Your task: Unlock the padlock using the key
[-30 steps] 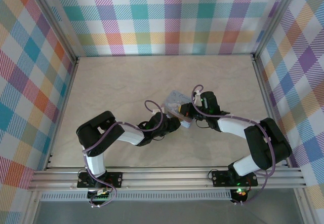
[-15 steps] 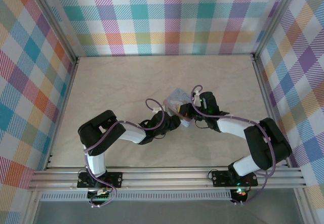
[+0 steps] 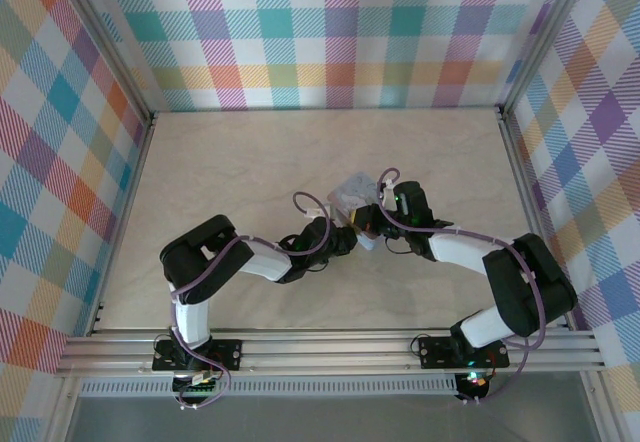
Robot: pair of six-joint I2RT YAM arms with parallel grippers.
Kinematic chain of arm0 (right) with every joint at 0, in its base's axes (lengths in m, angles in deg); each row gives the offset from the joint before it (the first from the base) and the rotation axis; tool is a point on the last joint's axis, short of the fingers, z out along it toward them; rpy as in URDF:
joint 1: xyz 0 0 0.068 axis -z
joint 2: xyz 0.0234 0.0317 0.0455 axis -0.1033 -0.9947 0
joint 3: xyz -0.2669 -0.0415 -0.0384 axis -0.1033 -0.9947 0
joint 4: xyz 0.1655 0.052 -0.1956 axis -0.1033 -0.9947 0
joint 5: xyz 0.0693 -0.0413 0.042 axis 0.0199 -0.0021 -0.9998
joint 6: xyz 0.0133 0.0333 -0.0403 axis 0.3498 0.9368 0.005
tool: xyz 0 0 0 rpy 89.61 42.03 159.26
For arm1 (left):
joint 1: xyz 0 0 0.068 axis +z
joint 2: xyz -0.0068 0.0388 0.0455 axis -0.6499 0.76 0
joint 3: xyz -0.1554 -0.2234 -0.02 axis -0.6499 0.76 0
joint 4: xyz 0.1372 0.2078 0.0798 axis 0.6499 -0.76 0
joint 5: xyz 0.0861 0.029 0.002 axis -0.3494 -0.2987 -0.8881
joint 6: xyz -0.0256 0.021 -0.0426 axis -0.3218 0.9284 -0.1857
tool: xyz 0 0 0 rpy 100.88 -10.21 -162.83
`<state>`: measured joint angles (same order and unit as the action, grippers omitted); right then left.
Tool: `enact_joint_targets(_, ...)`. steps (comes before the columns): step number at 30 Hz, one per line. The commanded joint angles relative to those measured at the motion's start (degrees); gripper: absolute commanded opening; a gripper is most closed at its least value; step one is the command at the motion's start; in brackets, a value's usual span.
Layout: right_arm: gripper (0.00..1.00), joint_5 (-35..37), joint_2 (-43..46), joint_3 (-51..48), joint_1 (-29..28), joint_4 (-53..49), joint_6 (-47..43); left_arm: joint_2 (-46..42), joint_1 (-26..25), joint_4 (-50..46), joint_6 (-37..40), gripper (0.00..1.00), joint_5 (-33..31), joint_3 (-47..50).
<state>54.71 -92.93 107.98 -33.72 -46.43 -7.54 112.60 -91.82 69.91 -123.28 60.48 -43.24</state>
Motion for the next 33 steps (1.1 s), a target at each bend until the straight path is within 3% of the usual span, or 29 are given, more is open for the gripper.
enact_joint_targets(1, 0.0, -1.1, 0.6, -2.0, -1.3, -8.8, -0.4, 0.9, 1.1, 1.1, 2.5, 0.28, -1.8, -1.5)
enact_joint_targets(21, 0.0, 0.9, 22.2, -9.1, 0.2, -19.2, -7.1, -6.7, 1.2, -5.8, -0.4, 0.28, 6.0, -1.6)
enact_joint_targets(27, 0.0, 3.7, 28.2, -12.1, -1.3, -22.6, -9.0, -7.2, 1.3, -8.6, -3.7, 0.29, 9.1, -3.4)
enact_joint_targets(33, 0.0, 7.4, 28.6, -15.1, -5.1, -20.1, -9.2, -7.3, 1.3, -10.1, -6.7, 0.29, 10.8, -4.6)
